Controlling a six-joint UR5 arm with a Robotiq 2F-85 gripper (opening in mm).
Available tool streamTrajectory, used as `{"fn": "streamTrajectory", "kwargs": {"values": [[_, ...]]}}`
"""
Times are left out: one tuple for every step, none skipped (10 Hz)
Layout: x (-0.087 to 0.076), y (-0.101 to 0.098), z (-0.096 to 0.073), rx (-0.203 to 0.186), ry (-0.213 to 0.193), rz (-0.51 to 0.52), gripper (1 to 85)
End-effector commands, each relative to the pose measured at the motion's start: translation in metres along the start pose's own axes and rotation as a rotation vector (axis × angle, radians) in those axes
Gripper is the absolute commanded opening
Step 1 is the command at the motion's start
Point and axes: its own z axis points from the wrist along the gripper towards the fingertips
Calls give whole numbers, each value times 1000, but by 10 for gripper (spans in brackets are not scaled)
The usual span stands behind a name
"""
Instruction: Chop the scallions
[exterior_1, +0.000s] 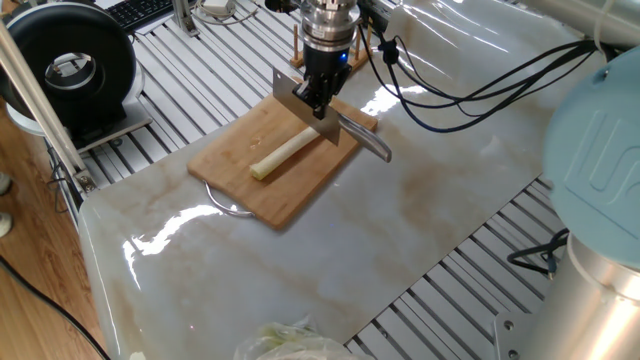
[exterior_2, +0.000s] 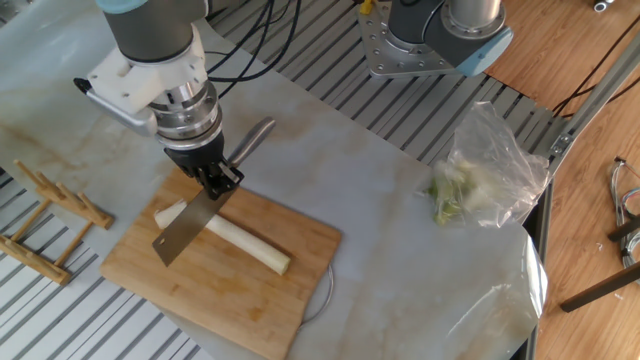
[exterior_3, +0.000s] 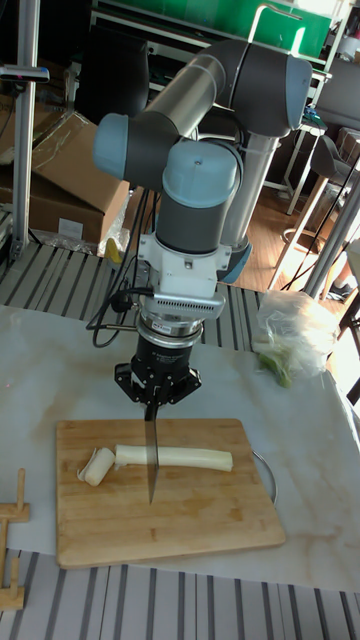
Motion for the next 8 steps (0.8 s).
{"fn": "streamTrajectory", "kwargs": {"values": [[-3,7,4,-27,-5,25,13],[-3,6,4,-24,-5,26,13],[-3,7,5,-24,-5,34,13],[-2,7,6,-18,-4,37,13],[-3,6,5,-17,-6,38,13],[-3,6,5,-15,-6,40,13],[-2,6,6,-15,-3,41,13],[-2,6,5,-17,-3,43,13]]}}
